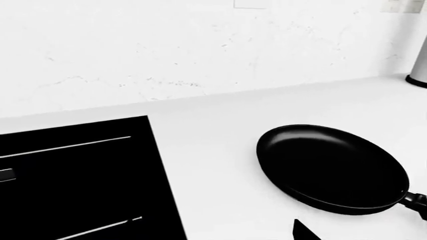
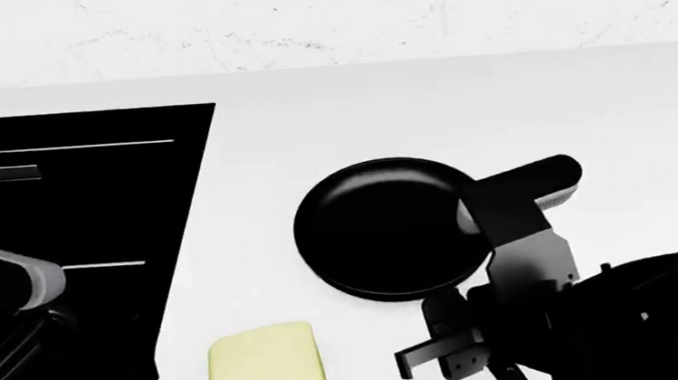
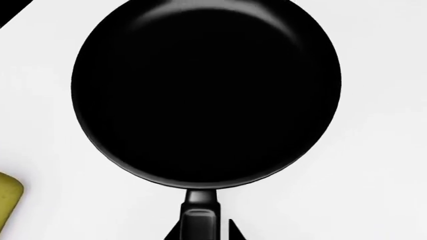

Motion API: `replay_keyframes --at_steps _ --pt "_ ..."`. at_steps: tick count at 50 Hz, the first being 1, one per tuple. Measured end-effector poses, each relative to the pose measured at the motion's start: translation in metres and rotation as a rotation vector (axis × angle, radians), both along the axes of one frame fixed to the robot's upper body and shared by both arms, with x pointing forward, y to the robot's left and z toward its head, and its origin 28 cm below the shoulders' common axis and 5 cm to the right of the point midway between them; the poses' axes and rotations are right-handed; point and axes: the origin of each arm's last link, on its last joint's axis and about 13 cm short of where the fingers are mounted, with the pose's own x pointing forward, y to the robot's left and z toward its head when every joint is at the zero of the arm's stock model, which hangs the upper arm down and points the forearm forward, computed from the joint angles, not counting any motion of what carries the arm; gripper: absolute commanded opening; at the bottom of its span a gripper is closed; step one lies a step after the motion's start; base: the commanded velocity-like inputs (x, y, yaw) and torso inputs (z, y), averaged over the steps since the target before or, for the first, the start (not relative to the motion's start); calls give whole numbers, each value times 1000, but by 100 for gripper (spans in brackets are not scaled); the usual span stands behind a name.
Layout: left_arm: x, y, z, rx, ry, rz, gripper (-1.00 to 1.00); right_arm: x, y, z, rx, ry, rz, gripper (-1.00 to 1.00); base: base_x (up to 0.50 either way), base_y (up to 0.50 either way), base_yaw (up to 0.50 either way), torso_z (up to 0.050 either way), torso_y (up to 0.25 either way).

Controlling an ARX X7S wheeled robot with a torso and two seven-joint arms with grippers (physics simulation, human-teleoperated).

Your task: Pick the pan and sponge and place them into the sink. Then turn on the water.

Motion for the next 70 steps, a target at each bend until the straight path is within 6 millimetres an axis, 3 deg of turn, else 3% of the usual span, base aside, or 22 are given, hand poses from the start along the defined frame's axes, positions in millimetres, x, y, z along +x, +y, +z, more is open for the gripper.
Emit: replay_keyframes --at_steps 12,35,48,70 --pt "0 1 8 28 -14 -53 100 -5 -9 16 -22 -99 -33 -100 0 0 0 0 2" --pt "11 2 32 80 69 -443 100 -16 -22 38 -60 -268 -99 -100 0 0 0 0 2" --pt "21 0 38 131 119 -591 100 -15 -20 45 -49 -361 -87 -100 0 0 0 0 2" --pt "42 -4 38 229 205 -690 100 -18 -19 44 -33 -395 -80 -100 0 0 0 1 1"
